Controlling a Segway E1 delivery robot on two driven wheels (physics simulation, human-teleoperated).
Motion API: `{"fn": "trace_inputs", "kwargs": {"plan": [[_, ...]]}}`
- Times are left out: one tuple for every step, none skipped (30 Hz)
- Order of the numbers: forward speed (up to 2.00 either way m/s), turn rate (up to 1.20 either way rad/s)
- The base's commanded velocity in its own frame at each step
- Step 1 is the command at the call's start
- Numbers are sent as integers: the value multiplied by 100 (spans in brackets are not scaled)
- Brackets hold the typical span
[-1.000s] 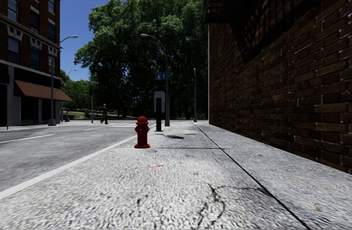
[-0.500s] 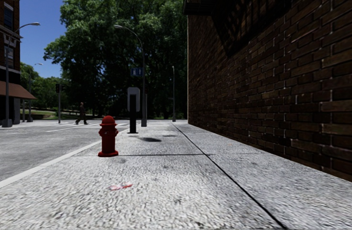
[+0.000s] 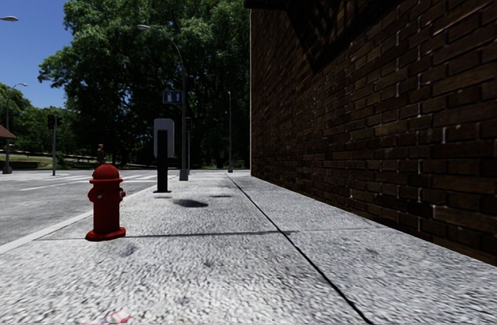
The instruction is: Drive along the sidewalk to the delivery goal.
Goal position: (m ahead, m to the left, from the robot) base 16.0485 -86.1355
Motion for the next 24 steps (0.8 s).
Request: {"fn": "trace_inputs", "kwargs": {"plan": [[164, 0], [171, 0], [177, 0], [181, 0], [184, 0], [184, 0], [186, 0], [189, 0], [200, 0], [200, 0], [200, 0], [200, 0], [200, 0], [200, 0], [200, 0], [200, 0], [200, 0], [200, 0], [200, 0], [200, 0], [200, 0], [200, 0], [200, 0], [200, 0]]}}
